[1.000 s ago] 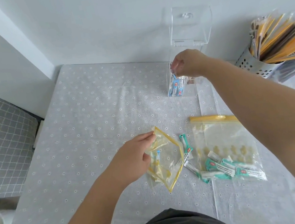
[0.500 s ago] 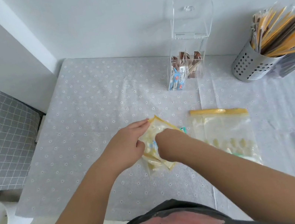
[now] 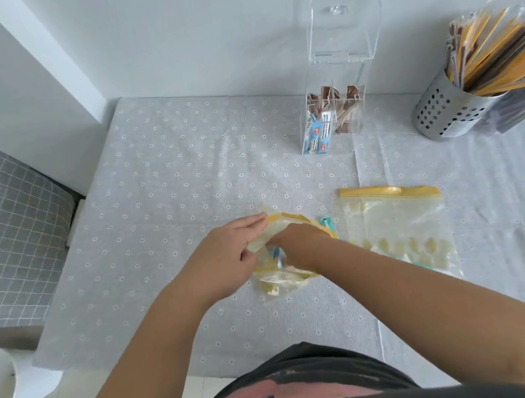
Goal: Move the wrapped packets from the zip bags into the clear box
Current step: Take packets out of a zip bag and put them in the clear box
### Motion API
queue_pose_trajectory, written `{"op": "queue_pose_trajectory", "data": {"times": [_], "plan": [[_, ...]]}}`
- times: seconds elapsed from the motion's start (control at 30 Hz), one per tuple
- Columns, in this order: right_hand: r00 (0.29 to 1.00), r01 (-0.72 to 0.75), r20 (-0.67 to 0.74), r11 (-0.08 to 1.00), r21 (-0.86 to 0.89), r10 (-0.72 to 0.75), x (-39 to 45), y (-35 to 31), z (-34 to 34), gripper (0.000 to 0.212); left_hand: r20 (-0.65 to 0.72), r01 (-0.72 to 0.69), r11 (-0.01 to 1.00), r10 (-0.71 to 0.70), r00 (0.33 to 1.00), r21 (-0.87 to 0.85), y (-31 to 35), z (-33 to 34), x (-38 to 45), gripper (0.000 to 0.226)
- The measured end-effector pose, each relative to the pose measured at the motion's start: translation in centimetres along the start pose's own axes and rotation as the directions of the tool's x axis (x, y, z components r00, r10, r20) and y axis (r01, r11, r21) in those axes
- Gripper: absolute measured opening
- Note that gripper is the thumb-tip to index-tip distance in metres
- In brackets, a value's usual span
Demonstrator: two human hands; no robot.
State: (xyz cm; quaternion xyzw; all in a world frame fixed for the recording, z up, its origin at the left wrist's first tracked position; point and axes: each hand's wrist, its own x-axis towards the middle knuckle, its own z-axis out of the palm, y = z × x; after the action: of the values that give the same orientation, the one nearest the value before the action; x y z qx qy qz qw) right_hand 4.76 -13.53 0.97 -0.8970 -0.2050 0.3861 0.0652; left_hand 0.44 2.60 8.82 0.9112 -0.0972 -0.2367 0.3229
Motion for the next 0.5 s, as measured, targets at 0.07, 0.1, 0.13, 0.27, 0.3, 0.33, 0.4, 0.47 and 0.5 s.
{"op": "queue_pose_trajectory", "data": {"times": [0.07,0.1,0.13,0.27,0.3,0.33,0.4,0.47,0.5], "plan": [[0.999,0.038,-0.013,0.999,0.006,-0.038,0.1,0.4,0.2,0.04,0.003,-0.005,1.0,0.005,1.0,-0.004,-0.1,0.1,0.1,0.065],[0.999,0.05,-0.015,0.999,0.014,-0.05,0.0,0.5,0.4,0.036,0.007,-0.006,1.0,0.006,1.0,-0.005,-0.1,0.2,0.1,0.065],[0.998,0.056,-0.014,0.998,0.032,-0.056,0.0,0.6,0.5,0.033,0.01,-0.005,1.0,0.005,1.0,-0.006,-0.1,0.2,0.1,0.065],[0.993,0.117,-0.028,0.993,-0.007,-0.117,-0.7,0.7,0.4,0.029,0.009,0.001,1.0,-0.001,1.0,0.008,-0.2,0.2,0.2,0.065],[0.99,0.139,-0.028,0.989,-0.054,-0.14,-0.9,0.6,0.4,0.029,0.013,0.004,1.0,-0.004,1.0,0.01,-0.3,0.2,0.2,0.065],[0.986,0.16,-0.017,0.981,-0.11,-0.163,-1.0,0.5,0.4,0.028,0.019,0.006,1.0,-0.006,1.0,0.01,-0.3,0.2,0.2,0.065],[0.981,0.194,0.02,0.958,-0.21,-0.194,-1.5,0.1,-0.1,0.024,0.027,0.01,1.0,-0.01,1.0,0.007,-0.4,0.1,0.3,0.065],[0.985,0.173,0.044,0.957,-0.233,-0.168,-1.9,-0.3,-0.5,0.019,0.027,0.021,1.0,-0.021,0.999,-0.001,-0.5,0.1,0.5,0.066],[0.989,0.151,0.033,0.959,-0.24,-0.148,-2.0,-0.5,-0.7,0.016,0.024,0.025,1.0,-0.025,0.999,-0.005,-0.6,0.0,0.6,0.066]]}}
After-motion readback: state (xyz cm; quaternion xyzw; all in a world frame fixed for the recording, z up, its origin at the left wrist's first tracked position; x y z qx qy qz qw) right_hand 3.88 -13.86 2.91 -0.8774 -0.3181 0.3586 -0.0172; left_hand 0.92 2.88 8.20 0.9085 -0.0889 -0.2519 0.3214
